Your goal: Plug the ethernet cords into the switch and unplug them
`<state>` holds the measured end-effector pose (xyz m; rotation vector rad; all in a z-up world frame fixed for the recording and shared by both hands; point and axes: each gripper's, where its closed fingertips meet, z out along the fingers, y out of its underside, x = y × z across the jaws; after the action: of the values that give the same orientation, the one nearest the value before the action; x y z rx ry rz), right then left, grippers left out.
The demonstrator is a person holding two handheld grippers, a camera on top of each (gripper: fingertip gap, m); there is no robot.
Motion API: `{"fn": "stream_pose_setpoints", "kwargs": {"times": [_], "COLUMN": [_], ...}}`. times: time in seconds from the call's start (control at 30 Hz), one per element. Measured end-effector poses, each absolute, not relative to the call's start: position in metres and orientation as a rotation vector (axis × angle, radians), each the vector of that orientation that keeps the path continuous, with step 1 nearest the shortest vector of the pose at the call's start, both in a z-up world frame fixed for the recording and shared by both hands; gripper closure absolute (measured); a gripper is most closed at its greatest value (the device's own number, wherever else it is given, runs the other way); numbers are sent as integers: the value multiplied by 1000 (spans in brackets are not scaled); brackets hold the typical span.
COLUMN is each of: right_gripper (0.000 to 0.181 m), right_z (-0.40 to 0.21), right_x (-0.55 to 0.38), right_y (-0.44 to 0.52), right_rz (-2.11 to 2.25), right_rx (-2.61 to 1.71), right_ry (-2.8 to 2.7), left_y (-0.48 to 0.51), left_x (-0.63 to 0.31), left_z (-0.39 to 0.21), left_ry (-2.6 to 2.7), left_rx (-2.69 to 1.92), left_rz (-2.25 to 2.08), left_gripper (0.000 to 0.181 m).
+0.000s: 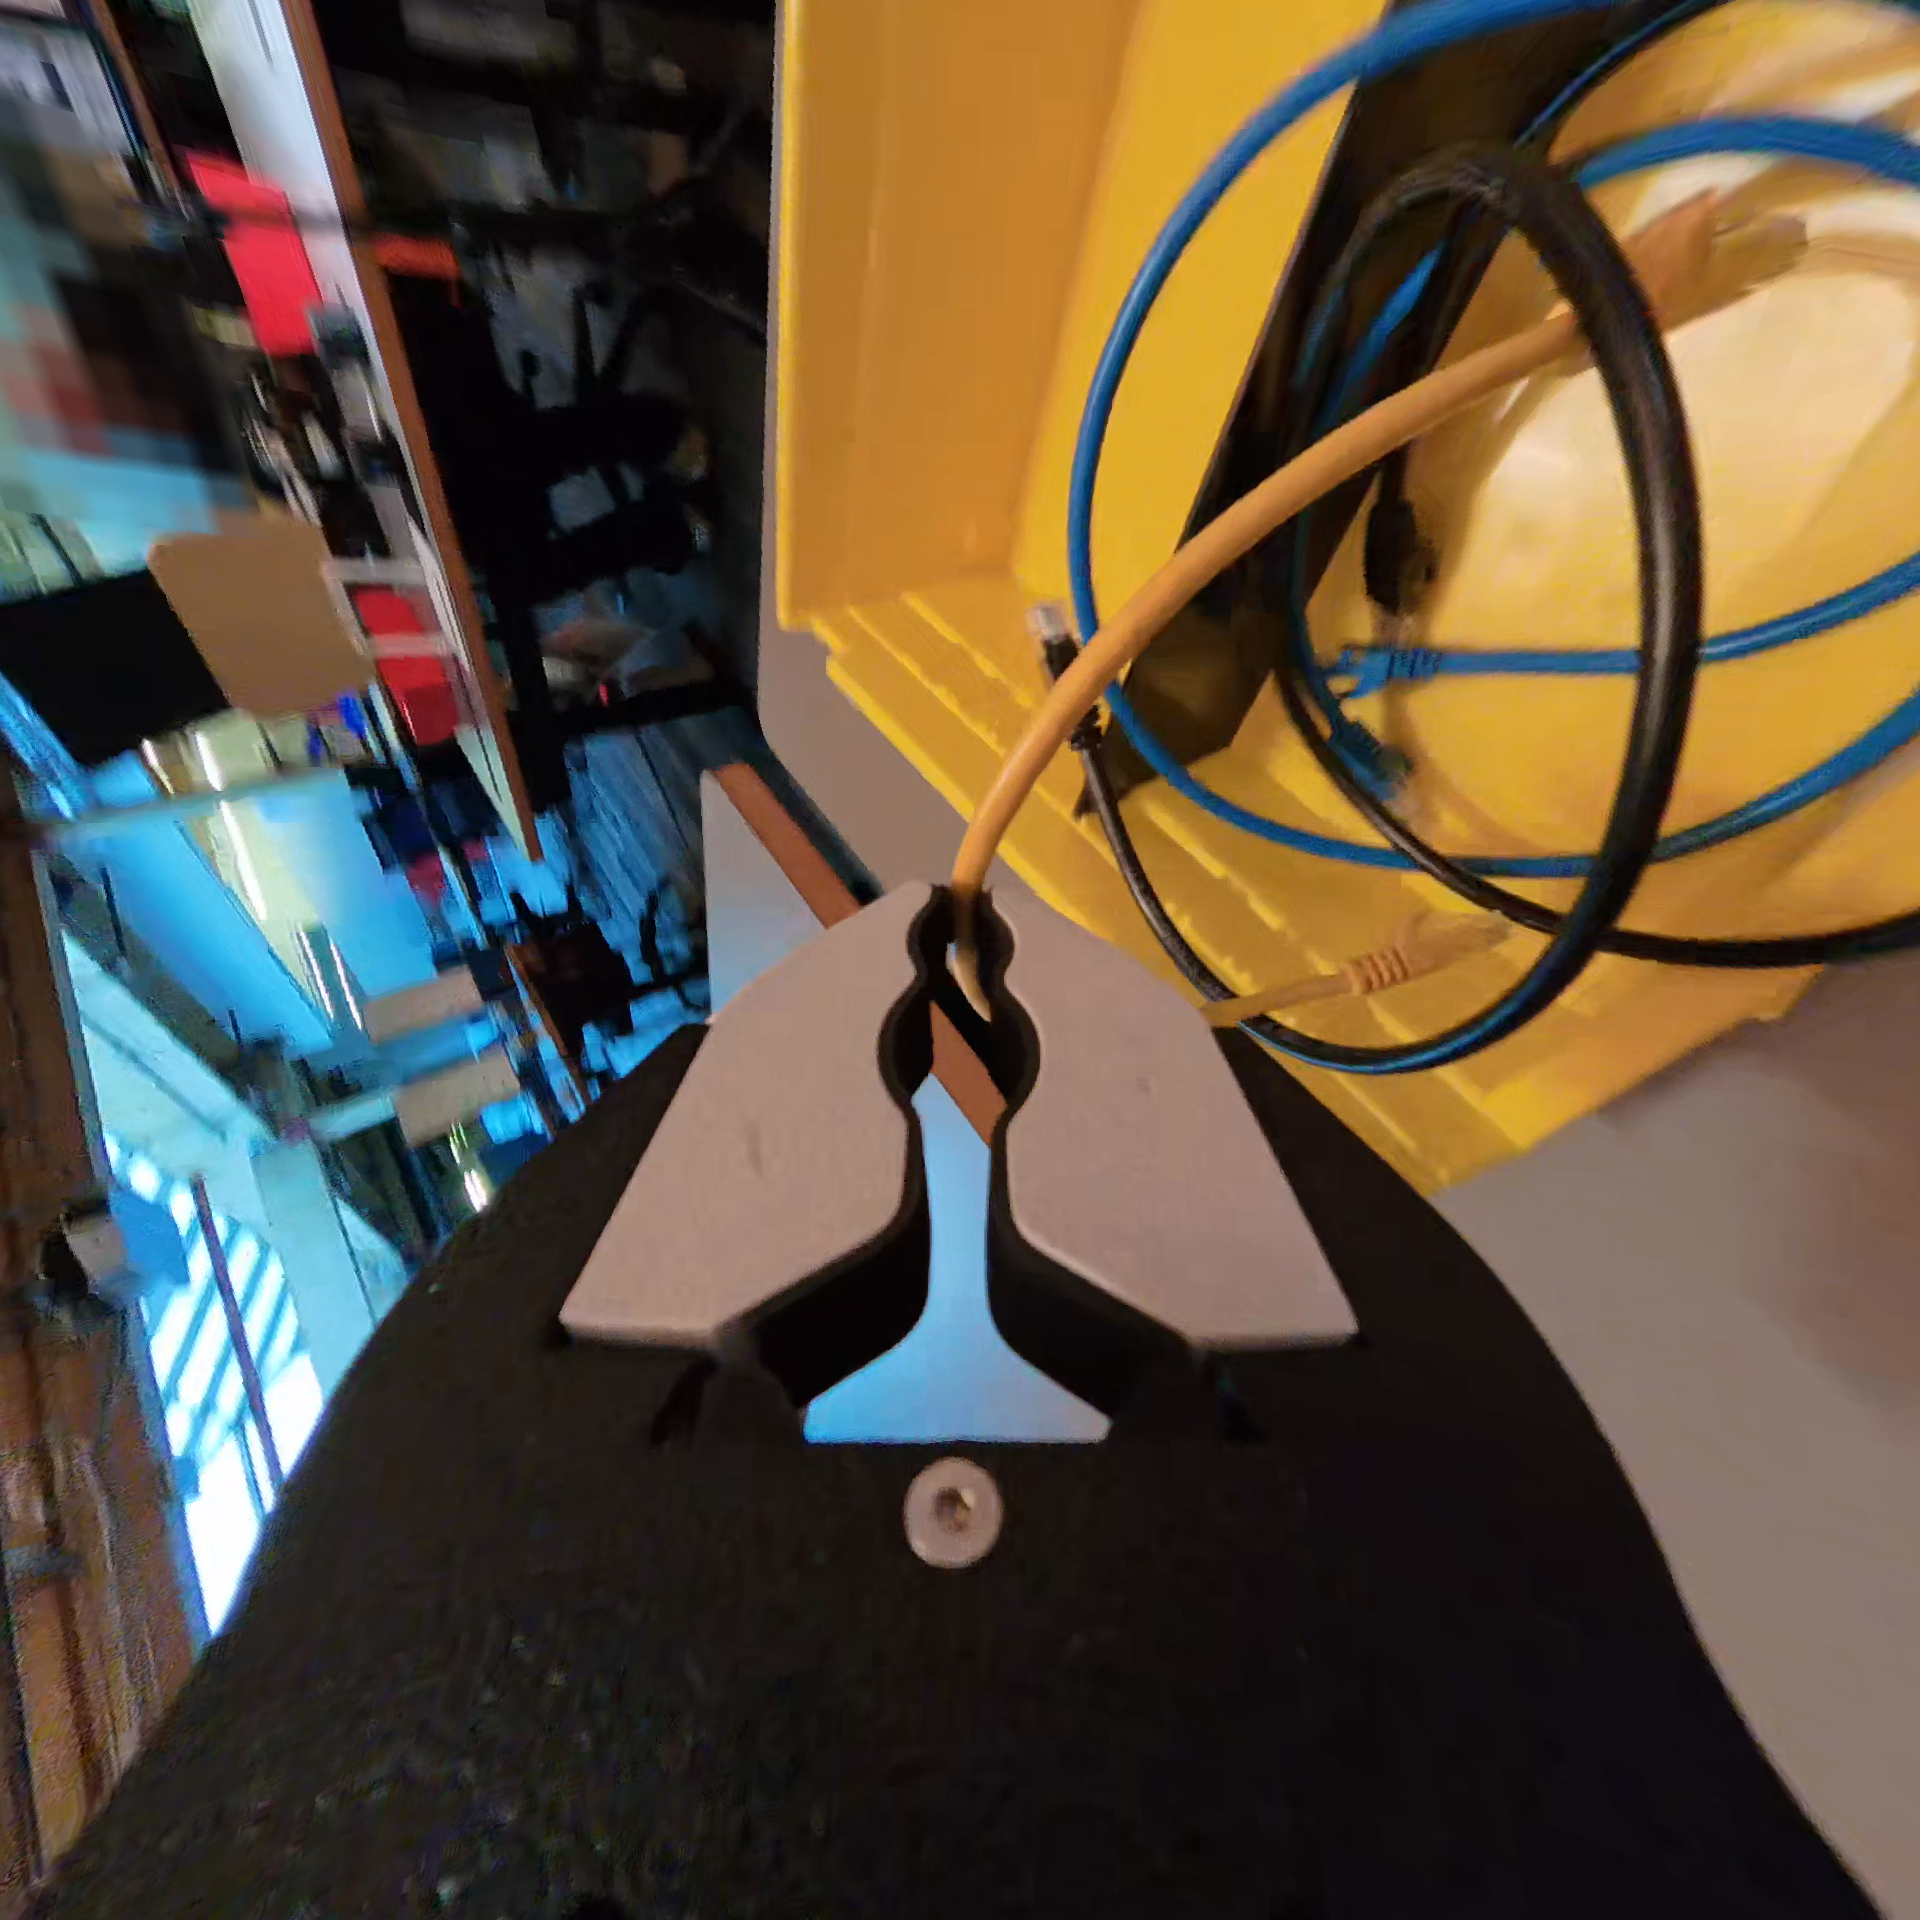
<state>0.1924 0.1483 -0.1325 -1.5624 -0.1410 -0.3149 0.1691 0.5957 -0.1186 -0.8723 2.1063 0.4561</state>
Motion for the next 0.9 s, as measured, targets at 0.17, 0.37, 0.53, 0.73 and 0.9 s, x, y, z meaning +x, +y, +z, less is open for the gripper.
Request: {"fn": "stream_pose_setpoints", "kwargs": {"times": [0.17, 0.37, 0.53, 0.73, 0.9], "right_gripper": [107, 107, 107, 107, 107], "right_z": [-129, -127, -123, -116, -109], "right_x": [193, 195, 198, 206, 212], "right_y": [146, 143, 140, 133, 125], "right_rz": [-329, -340, -329, -311, -298], "right_rx": [-1559, -1555, -1525, -1488, -1455], "right_ry": [-142, -136, -106, -58, -16], "left_y": [626, 616, 575, 427, 356], "left_x": [161, 160, 155, 145, 144], "left_z": [-98, -31, 30, -5, -109], "left_ry": [1782, 1495, 1286, 1472, 1623], "left_rx": [-1219, -1246, -1130, -927, -884], "left_rz": [395, 164, -139, -487, -437], "left_gripper": [177, 177, 177, 177, 177]}}
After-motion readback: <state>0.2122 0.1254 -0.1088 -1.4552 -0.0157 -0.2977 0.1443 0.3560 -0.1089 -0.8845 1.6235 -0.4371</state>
